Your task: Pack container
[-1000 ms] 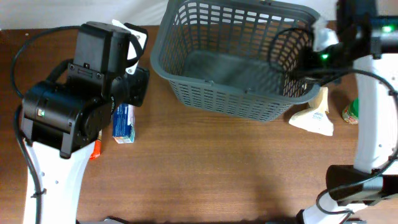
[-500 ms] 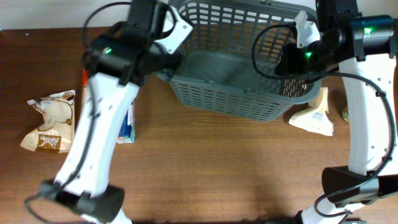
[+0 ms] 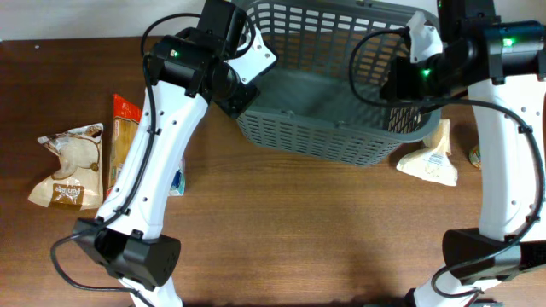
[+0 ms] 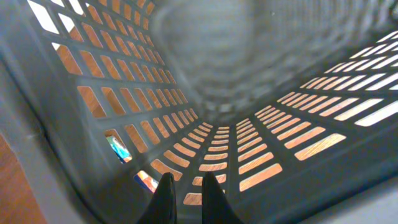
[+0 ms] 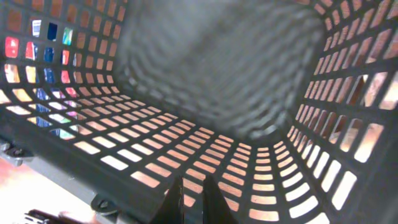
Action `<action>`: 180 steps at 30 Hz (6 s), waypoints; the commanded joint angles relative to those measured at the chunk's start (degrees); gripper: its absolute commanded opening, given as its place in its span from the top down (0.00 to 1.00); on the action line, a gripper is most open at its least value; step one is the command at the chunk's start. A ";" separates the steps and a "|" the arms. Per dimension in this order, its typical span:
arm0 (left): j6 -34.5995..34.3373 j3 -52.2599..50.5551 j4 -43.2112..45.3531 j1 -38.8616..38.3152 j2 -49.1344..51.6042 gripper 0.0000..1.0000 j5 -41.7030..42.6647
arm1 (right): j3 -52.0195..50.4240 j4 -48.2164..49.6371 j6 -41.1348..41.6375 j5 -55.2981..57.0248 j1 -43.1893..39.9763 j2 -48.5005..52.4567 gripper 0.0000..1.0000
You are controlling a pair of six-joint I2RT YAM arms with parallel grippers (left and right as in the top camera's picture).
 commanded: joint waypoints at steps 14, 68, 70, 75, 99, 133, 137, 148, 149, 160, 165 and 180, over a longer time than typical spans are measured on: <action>-9.14 0.28 -4.76 0.42 0.33 0.97 1.09 | 0.02 1.29 0.66 4.28 -9.38 -2.08 0.96; -11.63 12.31 -17.42 38.42 5.44 0.31 10.23 | 0.90 0.46 6.69 3.50 -33.59 -16.61 0.82; -10.69 5.73 -16.00 38.12 7.21 0.31 10.27 | 0.90 0.46 6.67 3.52 -34.18 -19.26 0.45; -8.00 -5.79 -9.38 34.93 9.99 0.26 10.29 | 0.90 0.46 6.69 3.50 -34.16 -20.33 0.01; -15.87 -10.36 0.74 23.98 25.66 0.06 2.58 | 0.90 0.46 6.69 3.50 -34.18 -19.39 0.01; 40.17 50.36 -2.45 -1.77 14.86 0.98 6.60 | 0.90 0.46 6.67 3.50 -34.16 -19.39 0.01; 40.83 41.86 2.99 -4.96 20.20 0.98 5.55 | 0.90 0.46 6.67 3.50 -34.16 -19.39 0.01; 43.54 20.87 13.94 -6.10 29.53 0.98 -11.06 | 0.90 0.46 6.69 3.50 -34.16 -19.39 0.01; 43.52 20.55 14.10 -6.10 29.53 0.98 -11.04 | 0.90 0.46 6.69 3.50 -34.18 -19.39 0.01; 25.79 20.33 13.29 -6.78 23.54 0.01 -12.61 | 0.90 0.46 6.67 3.50 -34.16 -19.39 0.01; 11.19 22.27 11.74 -6.80 14.69 0.01 -16.13 | 0.90 0.46 6.67 3.50 -34.18 -19.39 0.01; -23.96 22.38 -10.82 19.41 2.08 0.11 -10.58 | 0.90 0.46 6.69 3.50 -34.16 -19.39 0.01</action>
